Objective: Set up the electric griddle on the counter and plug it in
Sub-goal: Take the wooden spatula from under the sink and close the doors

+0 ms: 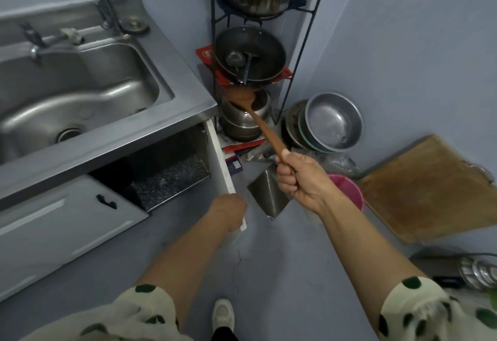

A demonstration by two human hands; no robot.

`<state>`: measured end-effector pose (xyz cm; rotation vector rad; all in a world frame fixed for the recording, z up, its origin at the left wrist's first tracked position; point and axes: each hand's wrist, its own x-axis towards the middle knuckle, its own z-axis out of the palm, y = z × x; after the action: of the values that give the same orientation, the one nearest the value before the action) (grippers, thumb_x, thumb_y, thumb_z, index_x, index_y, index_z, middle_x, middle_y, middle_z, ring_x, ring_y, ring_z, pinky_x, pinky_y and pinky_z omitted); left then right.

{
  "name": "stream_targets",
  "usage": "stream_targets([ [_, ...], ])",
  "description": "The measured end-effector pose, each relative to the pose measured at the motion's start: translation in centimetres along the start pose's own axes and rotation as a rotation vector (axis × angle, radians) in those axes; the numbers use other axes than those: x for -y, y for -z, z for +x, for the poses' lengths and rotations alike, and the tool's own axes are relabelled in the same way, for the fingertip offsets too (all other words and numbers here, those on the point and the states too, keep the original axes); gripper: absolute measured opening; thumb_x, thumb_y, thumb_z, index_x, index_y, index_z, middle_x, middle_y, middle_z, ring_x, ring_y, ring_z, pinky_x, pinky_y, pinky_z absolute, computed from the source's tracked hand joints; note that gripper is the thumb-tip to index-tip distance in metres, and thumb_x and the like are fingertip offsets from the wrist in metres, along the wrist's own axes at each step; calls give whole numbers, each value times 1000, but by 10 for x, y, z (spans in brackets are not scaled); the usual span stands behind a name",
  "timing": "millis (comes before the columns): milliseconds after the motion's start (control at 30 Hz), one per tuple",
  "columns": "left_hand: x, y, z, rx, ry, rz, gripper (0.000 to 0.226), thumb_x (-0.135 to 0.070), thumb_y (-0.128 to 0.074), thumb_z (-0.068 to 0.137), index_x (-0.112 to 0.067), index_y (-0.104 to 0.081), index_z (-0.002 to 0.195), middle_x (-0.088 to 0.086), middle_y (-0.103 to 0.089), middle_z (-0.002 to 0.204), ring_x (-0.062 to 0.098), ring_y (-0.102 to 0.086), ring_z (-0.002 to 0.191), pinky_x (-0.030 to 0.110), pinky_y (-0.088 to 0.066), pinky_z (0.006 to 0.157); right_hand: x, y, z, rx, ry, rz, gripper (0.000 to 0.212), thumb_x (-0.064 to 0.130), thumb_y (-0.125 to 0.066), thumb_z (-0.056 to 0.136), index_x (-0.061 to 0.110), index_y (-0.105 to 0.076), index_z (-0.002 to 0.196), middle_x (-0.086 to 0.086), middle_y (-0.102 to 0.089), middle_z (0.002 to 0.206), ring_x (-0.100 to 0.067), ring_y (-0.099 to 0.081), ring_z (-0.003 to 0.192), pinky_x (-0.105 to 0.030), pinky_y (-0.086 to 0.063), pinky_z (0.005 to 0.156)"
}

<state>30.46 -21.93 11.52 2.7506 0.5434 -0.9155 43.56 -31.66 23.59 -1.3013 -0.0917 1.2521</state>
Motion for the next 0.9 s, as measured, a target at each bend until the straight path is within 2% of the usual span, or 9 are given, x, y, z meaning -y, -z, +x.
stream_targets([
  [133,35,-17,-34,2,75,-22,49,-16,-56,90,-2,-43,136,14,-50,134,31,-55,119,43,-50,96,-9,-40,4,71,75,21,20,22,-45,99,9,-53,86,3,-44,53,-5,-35,39,-15,-29,35],
  [233,62,-27,-55,-13,146,-6,49,-16,-60,88,-2,-42,132,14,-55,129,30,-56,117,41,-50,92,-16,-68,10,125,100,-9,19,23,-46,99,10,-53,88,3,-46,54,-5,-36,41,-16,-30,36],
  [333,96,-36,-69,-33,166,60,52,-13,-58,89,-3,-42,137,10,-52,134,30,-49,125,40,-48,95,-23,-97,18,182,109,-44,19,24,-46,98,10,-54,88,4,-46,54,-5,-37,41,-16,-30,37],
  [433,131,-50,-77,-34,184,32,55,-13,-55,90,-6,-40,142,7,-37,151,30,-37,138,40,-39,110,-29,-125,26,229,99,-91,20,23,-45,99,9,-55,88,4,-46,54,-6,-37,41,-16,-31,37],
  [533,156,-60,-81,-18,148,78,49,-14,-55,91,-13,-47,139,2,-20,160,22,-26,146,37,-23,120,-34,-150,34,263,77,-140,19,22,-44,100,8,-53,90,3,-44,54,-6,-35,42,-17,-28,39],
  [600,166,-63,-81,-18,123,94,46,-13,-55,90,-14,-51,137,3,-19,161,16,-22,147,35,-15,122,-35,-165,39,286,58,-176,17,22,-44,100,8,-51,94,2,-43,56,-6,-34,43,-18,-26,41],
  [700,175,-65,-80,-4,122,130,46,-14,-60,88,-16,-53,134,3,-20,160,14,-16,149,37,-13,122,-39,-185,49,314,33,-230,14,22,-44,100,8,-49,97,1,-42,57,-6,-33,44,-18,-25,41],
  [900,204,-66,-83,68,184,204,53,-17,-61,88,-21,-47,139,-2,-13,162,8,1,150,37,-5,122,-47,-211,72,363,1,-311,15,21,-46,99,8,-51,95,0,-41,57,-7,-33,43,-18,-24,41],
])
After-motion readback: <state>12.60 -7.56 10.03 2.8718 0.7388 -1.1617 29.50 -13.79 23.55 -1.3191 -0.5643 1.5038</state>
